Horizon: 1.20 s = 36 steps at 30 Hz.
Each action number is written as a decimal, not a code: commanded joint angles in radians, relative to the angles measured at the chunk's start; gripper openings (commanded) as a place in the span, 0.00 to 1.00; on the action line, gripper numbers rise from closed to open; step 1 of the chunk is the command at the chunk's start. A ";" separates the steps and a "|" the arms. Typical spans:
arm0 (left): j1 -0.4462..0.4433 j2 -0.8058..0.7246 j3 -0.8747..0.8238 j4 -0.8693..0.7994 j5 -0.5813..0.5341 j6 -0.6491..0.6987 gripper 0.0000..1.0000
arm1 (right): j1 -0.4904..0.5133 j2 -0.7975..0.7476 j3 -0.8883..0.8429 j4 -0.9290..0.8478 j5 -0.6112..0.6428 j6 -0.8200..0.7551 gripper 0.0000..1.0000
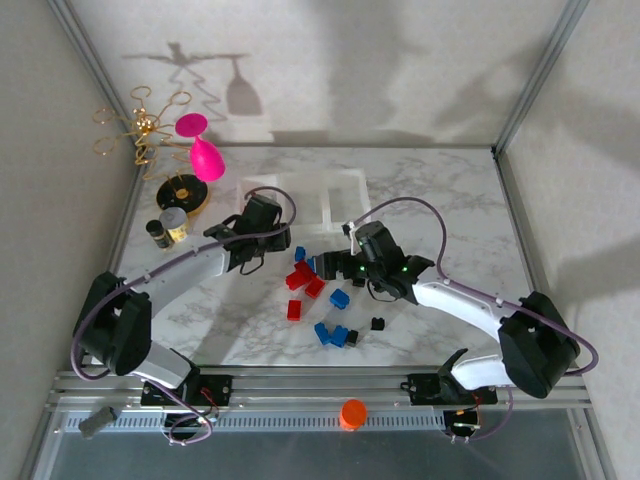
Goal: Sort the legos into containers by color
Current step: Pick up the lego from the center of the table.
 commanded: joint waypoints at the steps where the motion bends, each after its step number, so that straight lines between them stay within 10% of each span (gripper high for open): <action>1: -0.042 -0.033 -0.056 -0.027 0.058 -0.007 0.55 | 0.031 -0.024 -0.041 -0.014 -0.029 0.017 0.99; 36: -0.167 0.166 -0.132 0.103 0.014 -0.270 0.70 | 0.048 -0.091 -0.161 0.077 0.064 0.118 0.99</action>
